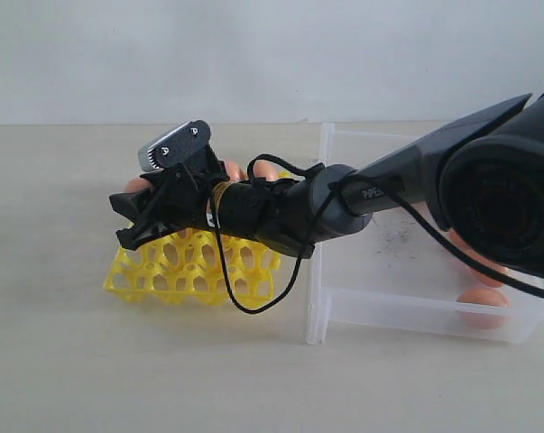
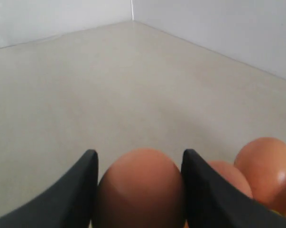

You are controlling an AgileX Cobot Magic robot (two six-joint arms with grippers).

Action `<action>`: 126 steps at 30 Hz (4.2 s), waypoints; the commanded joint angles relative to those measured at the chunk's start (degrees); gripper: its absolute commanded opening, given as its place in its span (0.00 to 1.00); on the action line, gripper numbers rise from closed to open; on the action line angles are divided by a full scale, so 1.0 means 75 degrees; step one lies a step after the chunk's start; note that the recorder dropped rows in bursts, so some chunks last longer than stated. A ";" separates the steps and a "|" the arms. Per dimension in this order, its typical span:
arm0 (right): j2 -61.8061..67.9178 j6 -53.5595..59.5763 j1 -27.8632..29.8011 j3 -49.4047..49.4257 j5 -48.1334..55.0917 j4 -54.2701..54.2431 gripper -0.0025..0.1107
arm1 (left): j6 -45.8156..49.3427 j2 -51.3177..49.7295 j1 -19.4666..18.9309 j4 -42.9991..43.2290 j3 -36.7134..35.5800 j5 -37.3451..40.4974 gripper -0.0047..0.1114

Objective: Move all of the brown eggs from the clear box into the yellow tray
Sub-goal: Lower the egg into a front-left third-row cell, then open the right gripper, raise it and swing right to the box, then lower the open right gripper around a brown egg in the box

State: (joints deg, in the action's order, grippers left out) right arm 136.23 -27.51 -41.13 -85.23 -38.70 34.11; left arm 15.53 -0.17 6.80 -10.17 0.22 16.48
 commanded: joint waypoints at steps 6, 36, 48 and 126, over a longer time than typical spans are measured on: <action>0.0052 -0.0006 0.0006 -0.0089 0.0241 -0.0002 0.02 | 0.0002 0.0023 0.0046 0.0012 -0.0029 -0.0031 0.07; 0.0052 -0.0006 0.0006 -0.0089 0.0698 -0.0342 0.49 | 0.0002 0.0023 0.0046 0.0012 -0.0029 -0.0031 0.07; -0.1625 -0.1245 0.0006 -0.0074 0.2370 0.0059 0.48 | 0.0002 0.0023 0.0046 0.0012 -0.0029 -0.0031 0.07; -0.2529 0.7548 0.4035 0.1668 0.9820 -0.3307 0.02 | 0.0002 0.0023 0.0046 0.0012 -0.0029 -0.0015 0.07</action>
State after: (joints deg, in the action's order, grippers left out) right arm 116.53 33.61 -10.79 -72.09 34.06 8.68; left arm 15.53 -0.17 6.80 -10.17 0.22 16.48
